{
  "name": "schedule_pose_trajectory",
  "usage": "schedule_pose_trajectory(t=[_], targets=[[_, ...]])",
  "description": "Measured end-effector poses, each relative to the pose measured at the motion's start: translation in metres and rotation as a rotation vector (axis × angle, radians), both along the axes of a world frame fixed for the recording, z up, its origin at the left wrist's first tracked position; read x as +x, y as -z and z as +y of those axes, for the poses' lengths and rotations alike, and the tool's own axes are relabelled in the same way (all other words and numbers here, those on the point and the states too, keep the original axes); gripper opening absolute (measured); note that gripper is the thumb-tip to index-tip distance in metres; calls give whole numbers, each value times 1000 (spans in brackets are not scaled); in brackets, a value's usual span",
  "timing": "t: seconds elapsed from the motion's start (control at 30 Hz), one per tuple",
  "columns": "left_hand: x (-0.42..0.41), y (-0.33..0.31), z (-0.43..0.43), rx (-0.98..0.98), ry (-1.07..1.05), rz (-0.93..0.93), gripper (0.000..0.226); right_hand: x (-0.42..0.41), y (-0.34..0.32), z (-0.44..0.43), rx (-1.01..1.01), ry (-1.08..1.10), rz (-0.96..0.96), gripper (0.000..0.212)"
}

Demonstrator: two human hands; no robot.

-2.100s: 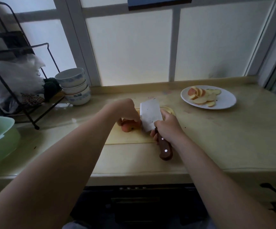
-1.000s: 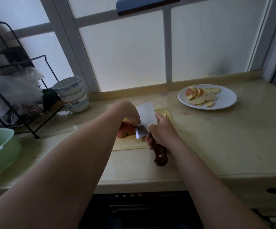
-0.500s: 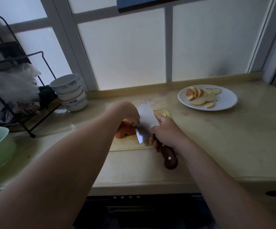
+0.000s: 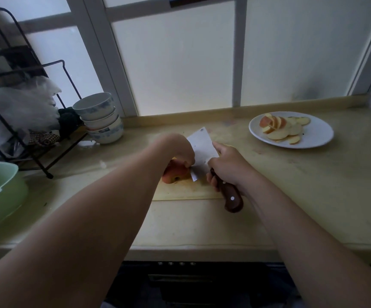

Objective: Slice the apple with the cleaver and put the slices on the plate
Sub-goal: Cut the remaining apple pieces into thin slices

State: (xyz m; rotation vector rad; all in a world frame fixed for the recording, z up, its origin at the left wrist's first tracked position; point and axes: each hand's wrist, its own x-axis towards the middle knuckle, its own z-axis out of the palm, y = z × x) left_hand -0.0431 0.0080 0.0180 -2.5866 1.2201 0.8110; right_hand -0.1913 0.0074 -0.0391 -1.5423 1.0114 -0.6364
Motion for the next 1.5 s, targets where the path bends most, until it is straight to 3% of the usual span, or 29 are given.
schedule_pose_trajectory(t=[0.37,0.57,0.73,0.8,0.87,0.97,1.1,1.5], targets=[[3,1,-1,-40,90,-17,17,-7,-1,10,-18,-2,0,61],[8,7,5,-154,113,55,19,22,6,14,-16,-70,87,35],[11,6,8,-177,135,110,17,25,7,15,-6,-37,48,28],[7,3,8,-103,145,22,22,19,7,13,-21,13,16,36],[2,0,9,-70,184,-76,25,11,8,10,-26,62,-9,57],[-1,-3,8,-77,218,-110,26,3,9,6,-42,81,-15,72],[-1,-5,8,-73,153,-2,22,3,9,7,-50,65,-23,71],[-5,-9,10,-73,231,-126,27,1,7,6,-47,52,-22,73]])
